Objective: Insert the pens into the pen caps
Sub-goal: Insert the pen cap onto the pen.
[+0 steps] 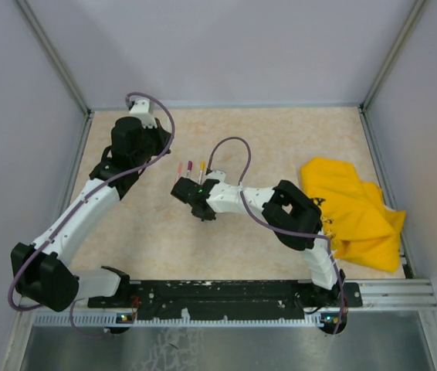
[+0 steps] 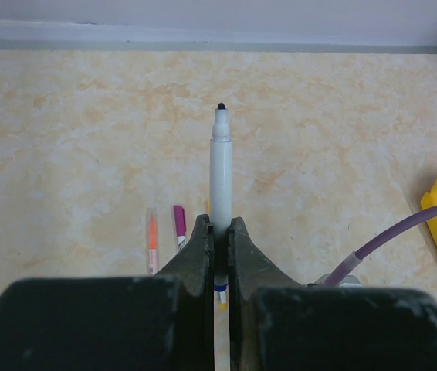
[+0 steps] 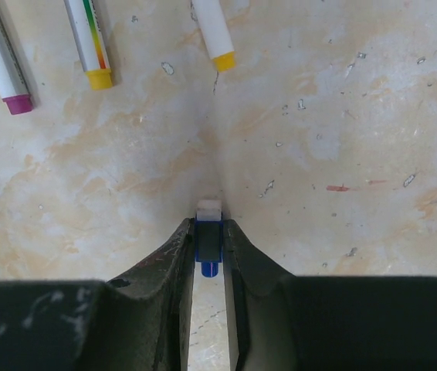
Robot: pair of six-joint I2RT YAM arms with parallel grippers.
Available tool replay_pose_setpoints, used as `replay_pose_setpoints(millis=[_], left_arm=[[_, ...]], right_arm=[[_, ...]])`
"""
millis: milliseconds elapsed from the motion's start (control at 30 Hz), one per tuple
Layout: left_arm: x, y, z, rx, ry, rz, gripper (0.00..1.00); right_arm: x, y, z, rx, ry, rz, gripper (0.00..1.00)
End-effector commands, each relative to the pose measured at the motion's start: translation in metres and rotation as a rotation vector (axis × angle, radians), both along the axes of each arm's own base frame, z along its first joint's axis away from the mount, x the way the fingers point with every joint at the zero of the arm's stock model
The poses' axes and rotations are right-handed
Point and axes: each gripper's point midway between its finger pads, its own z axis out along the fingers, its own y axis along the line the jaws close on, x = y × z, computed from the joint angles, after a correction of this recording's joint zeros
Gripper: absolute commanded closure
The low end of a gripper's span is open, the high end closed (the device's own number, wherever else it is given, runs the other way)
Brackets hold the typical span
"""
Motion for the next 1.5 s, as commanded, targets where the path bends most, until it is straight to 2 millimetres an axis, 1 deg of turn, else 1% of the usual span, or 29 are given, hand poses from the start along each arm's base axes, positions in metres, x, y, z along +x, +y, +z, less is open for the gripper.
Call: replay_pose_setpoints(millis=[0, 67, 133, 233, 300, 333, 367, 400, 433, 500, 600, 700, 767, 867, 967, 1133, 1467], left_arm=[[0.002, 0.003, 0.022, -0.017, -0.041, 0.005, 1.00], [0.003, 0.002, 0.020, -0.015, -0.039, 0.002, 1.00], [0.003, 0.002, 0.020, -0.016, -0.037, -0.001, 1.00], [0.003, 0.001, 0.019, -0.015, -0.035, -0.004, 1.00], [0.003, 0.000, 0.017, -0.014, -0.032, -0.007, 1.00], [0.003, 0.000, 0.017, -0.014, -0.033, -0.009, 1.00], [0.003, -0.001, 0.016, -0.014, -0.030, -0.013, 1.00], [0.003, -0.003, 0.017, -0.015, -0.032, -0.027, 1.00], [0.003, -0.007, 0.016, -0.011, -0.033, -0.050, 1.00], [0.002, -0.016, 0.015, -0.013, -0.033, -0.105, 1.00], [-0.002, -0.038, 0.011, -0.035, -0.016, -0.225, 1.00], [-0.008, -0.060, 0.002, -0.061, 0.023, -0.323, 1.00], [-0.011, -0.070, -0.004, -0.047, 0.039, -0.345, 1.00], [-0.017, -0.082, -0.008, -0.027, 0.042, -0.364, 1.00], [-0.019, -0.087, -0.012, -0.016, 0.048, -0.372, 1.00], [-0.018, -0.087, -0.015, -0.016, 0.055, -0.371, 1.00], [-0.017, -0.083, -0.015, -0.005, 0.052, -0.353, 1.00]], right_arm=[[0.006, 0.001, 0.009, -0.027, -0.061, 0.029, 0.83], [0.004, 0.001, 0.011, -0.030, -0.067, 0.091, 0.83], [0.001, 0.000, 0.017, -0.036, -0.081, 0.188, 0.83], [-0.006, -0.010, 0.026, -0.030, -0.128, 0.320, 0.83], [-0.010, -0.024, 0.034, -0.027, -0.173, 0.372, 0.83], [-0.011, -0.034, 0.037, -0.029, -0.190, 0.387, 0.83], [-0.011, -0.045, 0.044, -0.018, -0.210, 0.386, 0.83], [-0.013, -0.057, 0.044, -0.022, -0.212, 0.386, 0.84], [-0.014, -0.068, 0.051, -0.007, -0.224, 0.382, 0.84], [-0.017, -0.092, 0.048, -0.001, -0.200, 0.375, 0.84], [-0.025, -0.124, 0.039, -0.003, -0.152, 0.368, 0.84], [-0.032, -0.147, 0.033, -0.036, -0.128, 0.379, 0.84], [-0.035, -0.158, 0.032, -0.062, -0.115, 0.384, 0.84], [-0.039, -0.164, 0.032, -0.074, -0.098, 0.395, 0.84], [-0.042, -0.165, 0.031, -0.073, -0.074, 0.406, 0.84], [-0.047, -0.163, 0.023, -0.065, -0.033, 0.429, 0.83], [-0.054, -0.165, 0.006, -0.089, 0.032, 0.451, 0.71]])
